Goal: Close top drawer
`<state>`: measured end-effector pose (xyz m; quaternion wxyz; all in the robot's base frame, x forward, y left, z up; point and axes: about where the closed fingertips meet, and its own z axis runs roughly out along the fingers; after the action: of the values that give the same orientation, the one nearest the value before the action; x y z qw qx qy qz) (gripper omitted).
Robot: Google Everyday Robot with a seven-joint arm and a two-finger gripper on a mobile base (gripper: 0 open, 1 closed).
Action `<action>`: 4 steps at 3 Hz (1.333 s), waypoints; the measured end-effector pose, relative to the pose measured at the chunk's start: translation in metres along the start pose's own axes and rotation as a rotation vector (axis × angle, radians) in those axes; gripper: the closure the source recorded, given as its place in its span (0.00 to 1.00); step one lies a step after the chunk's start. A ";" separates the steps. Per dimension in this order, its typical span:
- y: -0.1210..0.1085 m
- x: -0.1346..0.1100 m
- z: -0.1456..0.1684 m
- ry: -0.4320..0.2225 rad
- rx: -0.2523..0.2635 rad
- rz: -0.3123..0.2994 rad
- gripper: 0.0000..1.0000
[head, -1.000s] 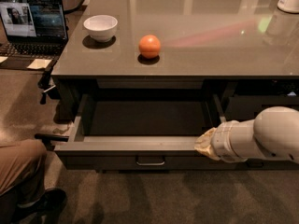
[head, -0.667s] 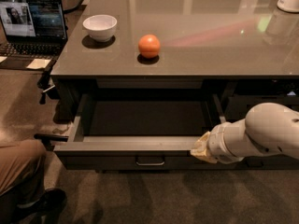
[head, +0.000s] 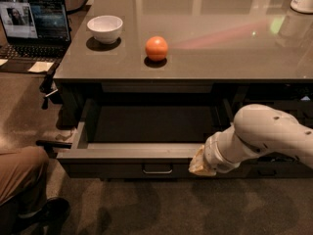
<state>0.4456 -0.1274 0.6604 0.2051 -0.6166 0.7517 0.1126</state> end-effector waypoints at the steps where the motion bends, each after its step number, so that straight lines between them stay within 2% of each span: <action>1: -0.001 -0.004 0.010 0.017 -0.037 -0.034 0.58; 3: -0.022 -0.008 0.017 0.053 -0.046 -0.070 0.12; 4: -0.021 -0.008 0.017 0.056 -0.047 -0.071 0.00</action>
Offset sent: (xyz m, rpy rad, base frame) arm 0.0222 0.0122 -0.0073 -0.0496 0.0209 0.0826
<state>0.4701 -0.1175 0.6507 0.1735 -0.6503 0.7321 0.1056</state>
